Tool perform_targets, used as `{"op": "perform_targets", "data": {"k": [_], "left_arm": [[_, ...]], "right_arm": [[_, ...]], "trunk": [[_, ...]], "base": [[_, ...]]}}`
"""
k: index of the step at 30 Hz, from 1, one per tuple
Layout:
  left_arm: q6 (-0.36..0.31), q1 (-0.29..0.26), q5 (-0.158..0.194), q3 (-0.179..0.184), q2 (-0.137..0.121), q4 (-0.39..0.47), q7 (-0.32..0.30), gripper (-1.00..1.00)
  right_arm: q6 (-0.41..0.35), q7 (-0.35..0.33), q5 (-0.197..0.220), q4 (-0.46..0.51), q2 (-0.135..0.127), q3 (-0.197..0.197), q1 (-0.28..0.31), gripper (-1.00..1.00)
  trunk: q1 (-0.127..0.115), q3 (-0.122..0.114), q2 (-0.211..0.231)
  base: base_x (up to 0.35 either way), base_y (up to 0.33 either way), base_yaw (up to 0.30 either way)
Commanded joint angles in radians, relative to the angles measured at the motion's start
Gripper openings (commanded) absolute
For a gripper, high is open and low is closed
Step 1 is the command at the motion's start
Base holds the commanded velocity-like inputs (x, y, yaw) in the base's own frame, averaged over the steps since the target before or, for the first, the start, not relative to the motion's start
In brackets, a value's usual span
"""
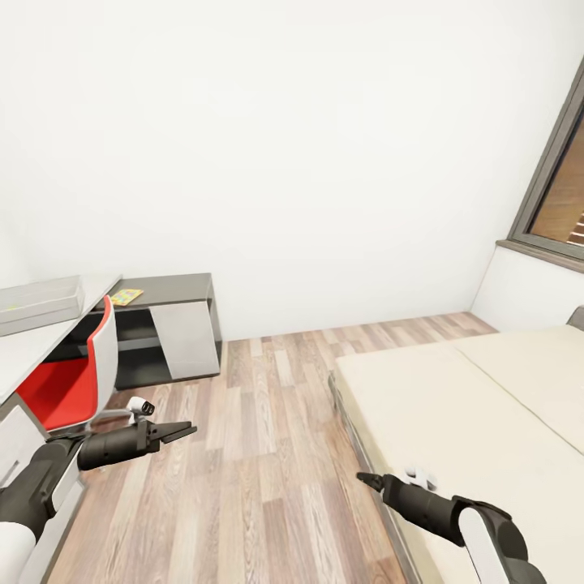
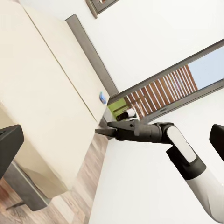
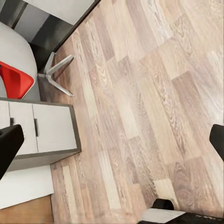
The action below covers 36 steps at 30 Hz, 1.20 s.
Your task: Put all the toys in the child's room - the three board games (two on the bed and one on the table), the two jigsaw puzzles on the table, and the tennis ball on the table - inside the toy box on the table in the child's room.
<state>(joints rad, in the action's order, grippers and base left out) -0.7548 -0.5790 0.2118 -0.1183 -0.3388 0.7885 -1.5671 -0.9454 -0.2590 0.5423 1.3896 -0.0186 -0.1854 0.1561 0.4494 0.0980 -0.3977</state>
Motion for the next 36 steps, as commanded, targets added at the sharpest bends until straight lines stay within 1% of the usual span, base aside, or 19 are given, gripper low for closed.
{"op": "perform_targets", "data": {"k": [1, 14, 21, 27, 36], "left_arm": [[-0.011, -0.001, 0.0, 0.001, 0.0, 0.0, -0.004, 1.0], [-0.011, -0.001, 0.0, 0.0, 0.0, 0.0, -0.004, 1.0], [-0.011, -0.001, 0.0, 0.001, 0.0, 0.0, -0.004, 1.0], [-0.011, -0.001, 0.0, 0.001, 0.0, 0.0, -0.004, 1.0], [-0.011, -0.001, 0.001, 0.0, 0.0, 0.0, -0.004, 1.0]], "right_arm": [[-0.005, -0.012, -0.005, -0.003, 0.0, -0.002, 0.001, 1.0], [-0.003, -0.017, -0.018, -0.006, 0.003, -0.002, 0.002, 1.0], [-0.003, -0.017, -0.019, -0.005, 0.004, -0.002, 0.002, 1.0], [-0.003, -0.017, -0.019, -0.004, 0.004, -0.002, 0.002, 1.0], [-0.003, -0.017, -0.019, -0.004, 0.004, -0.001, 0.002, 1.0]], "trunk": [[0.001, 0.002, -0.002], [0.001, 0.002, -0.002], [0.001, 0.002, -0.002], [0.001, 0.002, -0.002], [0.001, 0.002, -0.002]], "base": [[0.0, -0.001, 0.115], [0.0, 0.0, 0.222], [-0.005, -0.028, 0.05], [-0.077, -0.088, 0.009], [-0.018, -0.015, 0.001]]}}
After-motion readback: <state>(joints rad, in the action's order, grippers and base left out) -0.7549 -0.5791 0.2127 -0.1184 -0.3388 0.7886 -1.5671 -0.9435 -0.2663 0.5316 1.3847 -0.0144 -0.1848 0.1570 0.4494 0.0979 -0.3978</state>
